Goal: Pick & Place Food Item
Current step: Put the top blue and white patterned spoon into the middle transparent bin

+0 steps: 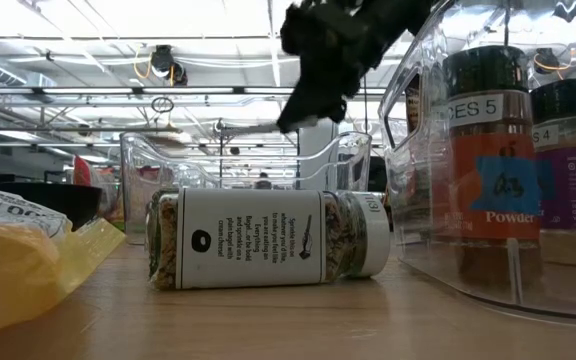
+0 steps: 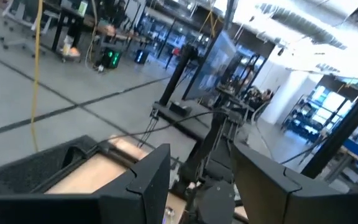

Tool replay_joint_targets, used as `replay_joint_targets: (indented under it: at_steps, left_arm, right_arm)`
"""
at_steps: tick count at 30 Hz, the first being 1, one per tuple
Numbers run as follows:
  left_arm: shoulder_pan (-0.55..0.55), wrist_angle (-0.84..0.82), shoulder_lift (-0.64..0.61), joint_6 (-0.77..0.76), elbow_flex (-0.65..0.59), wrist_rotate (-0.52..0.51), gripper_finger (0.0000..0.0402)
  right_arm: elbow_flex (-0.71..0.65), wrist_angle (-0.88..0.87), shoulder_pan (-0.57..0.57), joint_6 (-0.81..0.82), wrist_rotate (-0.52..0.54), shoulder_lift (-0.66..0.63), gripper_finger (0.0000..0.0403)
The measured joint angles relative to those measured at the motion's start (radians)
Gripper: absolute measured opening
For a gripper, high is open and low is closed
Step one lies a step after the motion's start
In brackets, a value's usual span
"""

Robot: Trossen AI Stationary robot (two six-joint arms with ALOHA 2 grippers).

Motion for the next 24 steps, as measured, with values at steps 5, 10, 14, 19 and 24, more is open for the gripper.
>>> replay_joint_targets:
  at_steps: [5,10,14,19,24]
  left_arm:
    - [0.000,-0.075,-0.005,0.004,0.000,0.002,0.0175]
    - [0.000,-0.126,-0.004,0.005,0.000,0.003,0.0175]
    - [0.000,-0.153,-0.003,0.008,0.000,0.002,0.0175]
    - [0.000,-0.160,-0.003,0.012,0.000,0.002,0.0175]
    - [0.000,-0.161,-0.003,0.012,0.000,0.002,0.0175]
  right_arm:
    - [0.000,-0.001,0.000,0.040,0.027,0.054,0.0038]
    - [-0.001,-0.014,0.005,0.056,0.030,0.079,0.0038]
    - [0.000,-0.024,0.006,0.056,0.042,0.076,0.0038]
    - [0.000,-0.051,0.005,0.054,0.058,0.076,0.0038]
    - [0.000,-0.066,0.005,0.054,0.055,0.100,0.0038]
